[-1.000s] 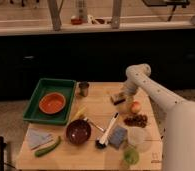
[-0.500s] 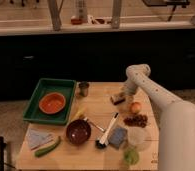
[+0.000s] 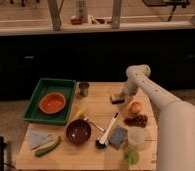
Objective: Place eraser in purple bowl
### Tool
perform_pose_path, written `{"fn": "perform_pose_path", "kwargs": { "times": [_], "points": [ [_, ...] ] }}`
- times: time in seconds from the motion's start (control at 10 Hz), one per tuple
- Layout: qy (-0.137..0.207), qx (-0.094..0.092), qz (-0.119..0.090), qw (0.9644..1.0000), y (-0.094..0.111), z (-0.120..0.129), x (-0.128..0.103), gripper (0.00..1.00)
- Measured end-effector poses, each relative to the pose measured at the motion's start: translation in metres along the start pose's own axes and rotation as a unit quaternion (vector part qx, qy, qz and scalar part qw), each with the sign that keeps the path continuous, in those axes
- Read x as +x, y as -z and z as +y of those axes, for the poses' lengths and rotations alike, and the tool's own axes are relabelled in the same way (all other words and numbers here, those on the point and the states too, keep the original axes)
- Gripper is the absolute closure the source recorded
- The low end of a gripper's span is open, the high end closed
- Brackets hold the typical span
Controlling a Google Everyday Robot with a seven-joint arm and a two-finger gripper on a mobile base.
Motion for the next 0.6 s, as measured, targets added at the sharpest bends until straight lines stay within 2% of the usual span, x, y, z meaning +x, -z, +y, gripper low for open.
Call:
{"fn": "perform_pose_path", "kwargs": {
  "times": [0.1, 0.2, 0.3, 0.6],
  "points": [
    [0.001, -0.001, -0.001, 1.0000, -0.002, 0.000, 0.000, 0.80],
    [0.005, -0.003, -0.002, 1.0000, -0.004, 0.000, -0.003, 0.96],
    [0.008, -0.005, -0.002, 1.0000, -0.004, 0.000, -0.004, 1.00],
    [0.029, -0.005, -0.010, 0.9995, 0.003, 0.000, -0.012, 1.00]
  ]
}}
